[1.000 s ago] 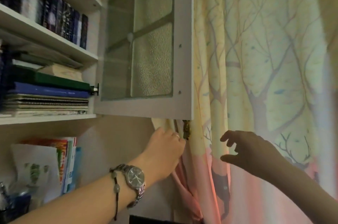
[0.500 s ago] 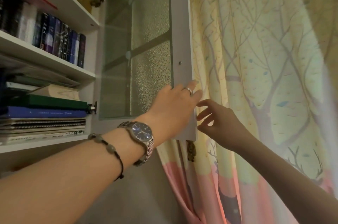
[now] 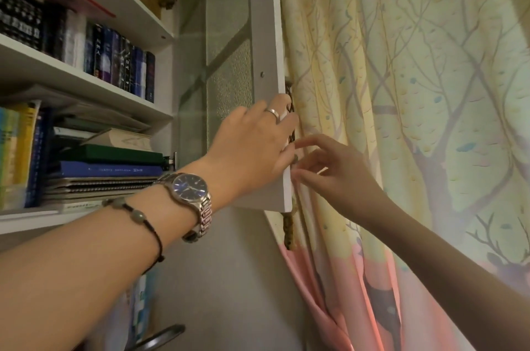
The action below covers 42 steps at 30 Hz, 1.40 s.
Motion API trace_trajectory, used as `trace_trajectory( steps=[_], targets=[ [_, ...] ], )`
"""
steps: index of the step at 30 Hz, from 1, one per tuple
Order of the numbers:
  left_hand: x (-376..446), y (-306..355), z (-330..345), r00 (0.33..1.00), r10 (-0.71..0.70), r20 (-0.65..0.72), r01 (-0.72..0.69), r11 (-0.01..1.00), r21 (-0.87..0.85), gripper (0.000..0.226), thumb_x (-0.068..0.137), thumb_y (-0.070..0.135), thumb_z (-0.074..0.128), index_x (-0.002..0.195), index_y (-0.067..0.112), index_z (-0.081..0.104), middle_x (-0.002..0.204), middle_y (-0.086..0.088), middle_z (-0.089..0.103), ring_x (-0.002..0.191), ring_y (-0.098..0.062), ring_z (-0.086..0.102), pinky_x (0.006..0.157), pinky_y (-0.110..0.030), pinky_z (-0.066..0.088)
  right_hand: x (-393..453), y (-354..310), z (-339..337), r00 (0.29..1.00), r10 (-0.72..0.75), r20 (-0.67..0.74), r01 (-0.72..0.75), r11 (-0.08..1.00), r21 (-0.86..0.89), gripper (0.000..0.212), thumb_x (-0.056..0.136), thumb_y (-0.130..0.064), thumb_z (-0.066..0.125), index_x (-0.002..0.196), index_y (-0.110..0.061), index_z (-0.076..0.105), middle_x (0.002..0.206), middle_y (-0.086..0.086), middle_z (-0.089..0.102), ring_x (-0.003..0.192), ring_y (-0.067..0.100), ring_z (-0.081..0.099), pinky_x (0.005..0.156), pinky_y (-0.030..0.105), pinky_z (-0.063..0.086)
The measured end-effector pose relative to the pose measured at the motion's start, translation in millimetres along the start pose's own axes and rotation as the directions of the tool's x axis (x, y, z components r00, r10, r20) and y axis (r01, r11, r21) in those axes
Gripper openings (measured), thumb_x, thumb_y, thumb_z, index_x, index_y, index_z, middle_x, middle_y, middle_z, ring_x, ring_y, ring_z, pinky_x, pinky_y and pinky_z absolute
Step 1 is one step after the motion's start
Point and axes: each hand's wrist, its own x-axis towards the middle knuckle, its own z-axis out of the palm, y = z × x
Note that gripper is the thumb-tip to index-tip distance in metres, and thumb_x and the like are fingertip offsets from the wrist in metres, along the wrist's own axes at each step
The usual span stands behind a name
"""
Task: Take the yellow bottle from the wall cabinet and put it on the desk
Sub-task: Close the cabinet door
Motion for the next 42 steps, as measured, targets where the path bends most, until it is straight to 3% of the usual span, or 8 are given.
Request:
trace_trajectory(
  steps=[3,6,9,18,21,26,32,42],
  targets=[
    [-21,-22,-16,1.000,0.003,0.016,-0.003,1.000,-0.011,0.038,0.087,0.038,0.041,0.111,0.012,0.058,0.129,-0.011,0.052,0.088,-0.028,0.059,0.067,-0.042,0.051,5,-13,16,0.998,-0.058,-0.023,0.058,0.998,0.014,0.032,0.078,-0.020,0.074,0.109,-0.026,0.065,0.093,-0.009,0.068,0.082,0.008,0.062,0.075,0.024,0.051],
    [-41,-43,-30,1.000,-0.003,0.008,0.004,1.000,-0.020,0.035,0.089,0.036,0.044,0.112,0.013,0.056,0.131,-0.011,0.049,0.090,-0.027,0.057,0.068,-0.044,0.050,13,-27,36,0.992,-0.104,-0.076,0.103,0.995,-0.020,0.047,0.078,-0.027,0.075,0.121,-0.028,0.057,0.112,-0.012,0.056,0.098,-0.003,0.053,0.082,0.021,0.048],
    [-61,-66,-44,1.000,-0.025,0.010,0.025,1.000,-0.008,0.035,0.090,0.036,0.044,0.115,0.014,0.054,0.134,-0.010,0.047,0.092,-0.024,0.056,0.070,-0.040,0.050,20,-43,55,0.993,-0.095,-0.077,0.102,0.990,0.094,0.053,0.079,-0.029,0.076,0.126,-0.029,0.051,0.116,-0.011,0.058,0.102,-0.002,0.056,0.084,0.020,0.049],
    [-121,-131,-85,0.992,-0.107,0.074,0.100,0.991,0.086,0.032,0.092,0.030,0.043,0.119,0.014,0.051,0.137,-0.010,0.045,0.099,-0.023,0.054,0.076,-0.033,0.039,33,-103,120,0.989,-0.149,0.000,0.143,0.948,0.283,0.045,0.080,-0.023,0.074,0.120,-0.029,0.053,0.099,-0.008,0.065,0.088,0.007,0.069,0.082,0.033,0.060],
    [-139,-153,-96,0.986,-0.134,0.098,0.121,0.985,0.125,0.033,0.092,0.030,0.043,0.119,0.013,0.052,0.137,-0.011,0.045,0.098,-0.025,0.053,0.077,-0.038,0.040,36,-120,143,0.988,-0.153,0.016,0.137,0.923,0.358,0.044,0.081,-0.022,0.074,0.119,-0.029,0.053,0.099,-0.004,0.067,0.085,0.011,0.071,0.080,0.038,0.061],
    [-162,-183,-103,0.983,-0.144,0.118,0.129,0.983,0.127,0.034,0.093,0.030,0.043,0.121,0.012,0.052,0.140,-0.011,0.044,0.098,-0.026,0.052,0.081,-0.040,0.039,40,-144,179,0.989,-0.146,-0.005,0.133,0.887,0.442,0.037,0.085,-0.018,0.071,0.116,-0.024,0.052,0.086,0.002,0.072,0.077,0.013,0.074,0.080,0.039,0.061],
    [-178,-217,-103,0.989,-0.108,0.102,0.102,0.992,0.070,0.034,0.092,0.032,0.045,0.119,0.013,0.054,0.138,-0.011,0.046,0.106,-0.024,0.048,0.089,-0.035,0.031,41,-167,208,0.993,-0.096,-0.066,0.116,0.874,0.472,0.036,0.083,-0.013,0.072,0.113,-0.021,0.053,0.081,0.010,0.068,0.073,0.026,0.074,0.076,0.052,0.059],
    [-202,-264,-104,0.990,-0.061,0.126,0.065,0.998,-0.026,0.037,0.092,0.038,0.044,0.122,0.017,0.051,0.139,-0.010,0.044,0.118,-0.025,0.042,0.100,-0.034,0.024,40,-201,243,0.995,-0.054,-0.081,0.084,0.903,0.421,0.037,0.086,-0.011,0.068,0.117,-0.018,0.050,0.079,0.002,0.070,0.073,0.018,0.074,0.074,0.040,0.063]
  ],
)
